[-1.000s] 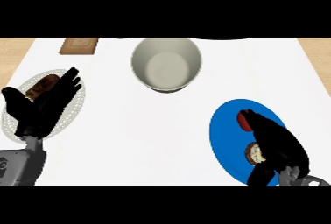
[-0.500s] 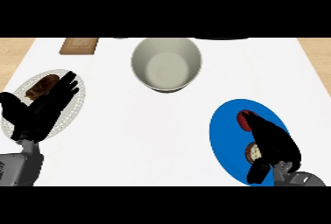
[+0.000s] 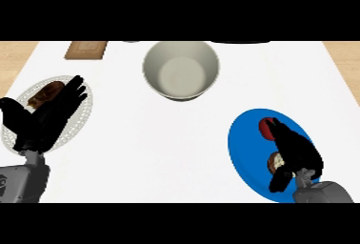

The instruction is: Pick the cupcake from the plate and place it in the bowl

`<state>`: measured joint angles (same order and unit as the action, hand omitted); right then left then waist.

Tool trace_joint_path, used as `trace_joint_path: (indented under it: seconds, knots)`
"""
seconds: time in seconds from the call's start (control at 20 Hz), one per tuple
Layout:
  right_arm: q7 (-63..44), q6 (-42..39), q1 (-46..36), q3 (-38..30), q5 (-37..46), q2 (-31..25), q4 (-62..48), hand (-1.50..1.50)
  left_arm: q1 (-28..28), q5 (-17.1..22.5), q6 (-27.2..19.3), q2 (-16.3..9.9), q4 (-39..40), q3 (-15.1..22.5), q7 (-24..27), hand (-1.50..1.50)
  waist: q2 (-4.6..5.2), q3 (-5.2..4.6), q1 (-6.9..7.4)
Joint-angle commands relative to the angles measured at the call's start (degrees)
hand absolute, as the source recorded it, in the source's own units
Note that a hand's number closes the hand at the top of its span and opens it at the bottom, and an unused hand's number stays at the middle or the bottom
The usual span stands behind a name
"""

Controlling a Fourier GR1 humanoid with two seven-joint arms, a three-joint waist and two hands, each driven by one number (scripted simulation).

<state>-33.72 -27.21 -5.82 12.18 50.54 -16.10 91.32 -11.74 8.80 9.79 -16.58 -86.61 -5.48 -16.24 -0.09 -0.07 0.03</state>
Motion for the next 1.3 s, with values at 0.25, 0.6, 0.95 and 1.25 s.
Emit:
trace_joint_path:
  seconds: [0.25, 0.6, 0.95, 1.25]
  knots:
    - [9.9, 5.7, -5.0, -1.6, 3.6, -0.3, -11.3, 1.50, -0.9, -1.0, 0.1, 1.4, -0.7, -0.5, -2.1, 0.00, 0.12, 0.09, 0.29]
    - [12.2, 10.7, 0.3, -0.6, 6.9, 0.9, -8.2, 1.50, 0.2, -1.0, 1.4, 2.0, -0.3, -1.2, -1.2, 0.00, 0.07, 0.07, 0.01]
    - [11.2, 6.8, -0.1, 0.4, 7.2, 2.1, -2.9, 1.50, -1.1, -2.2, 3.2, 0.6, 4.7, -2.7, 3.2, 0.00, 0.08, 0.05, -0.15]
    - [21.4, 7.3, -4.5, -5.7, 4.3, -3.3, -6.7, 1.50, 0.3, -0.8, 4.5, 0.1, 1.8, -4.0, 1.8, 0.00, 0.16, 0.08, 0.22]
